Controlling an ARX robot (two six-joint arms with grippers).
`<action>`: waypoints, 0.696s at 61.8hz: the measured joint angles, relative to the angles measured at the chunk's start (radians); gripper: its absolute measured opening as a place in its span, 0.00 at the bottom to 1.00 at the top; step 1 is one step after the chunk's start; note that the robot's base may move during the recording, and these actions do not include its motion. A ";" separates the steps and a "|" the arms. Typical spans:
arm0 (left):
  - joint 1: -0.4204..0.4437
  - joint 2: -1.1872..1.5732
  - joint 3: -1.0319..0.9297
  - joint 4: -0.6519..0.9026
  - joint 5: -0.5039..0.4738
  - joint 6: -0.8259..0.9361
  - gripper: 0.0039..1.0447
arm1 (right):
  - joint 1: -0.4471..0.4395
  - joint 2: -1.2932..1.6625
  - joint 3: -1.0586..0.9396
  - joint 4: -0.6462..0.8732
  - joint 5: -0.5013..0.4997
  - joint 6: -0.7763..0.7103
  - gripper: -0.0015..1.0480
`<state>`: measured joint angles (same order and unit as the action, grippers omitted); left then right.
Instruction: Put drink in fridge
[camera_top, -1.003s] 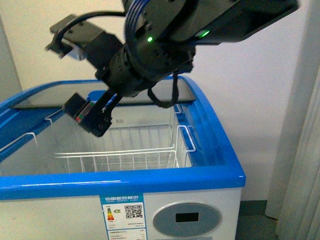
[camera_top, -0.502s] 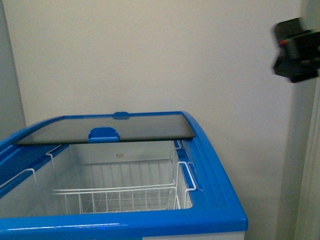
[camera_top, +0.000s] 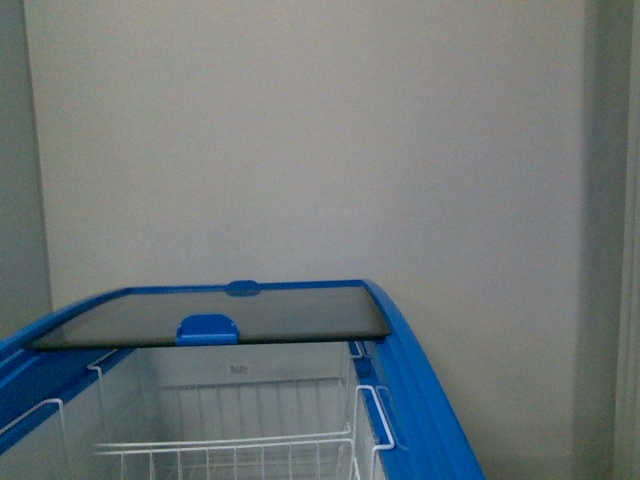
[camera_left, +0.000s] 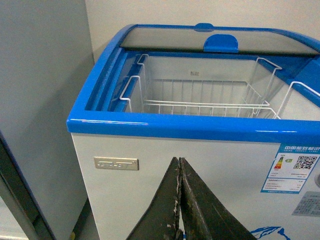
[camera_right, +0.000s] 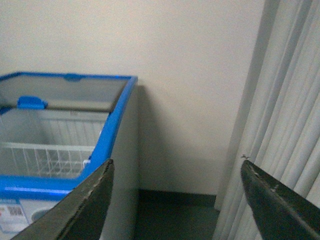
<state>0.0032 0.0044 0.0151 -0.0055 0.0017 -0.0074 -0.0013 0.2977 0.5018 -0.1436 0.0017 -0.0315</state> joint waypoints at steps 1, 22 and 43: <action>0.000 0.000 0.000 0.000 0.000 0.000 0.02 | 0.000 -0.006 -0.017 0.006 -0.003 0.001 0.70; 0.000 0.000 0.000 0.000 0.000 0.000 0.02 | 0.000 -0.144 -0.309 0.097 -0.003 0.017 0.03; 0.000 0.000 0.000 0.000 -0.001 0.000 0.02 | 0.000 -0.212 -0.408 0.125 -0.003 0.020 0.03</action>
<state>0.0029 0.0044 0.0151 -0.0055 0.0010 -0.0074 -0.0010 0.0860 0.0940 -0.0185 -0.0010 -0.0116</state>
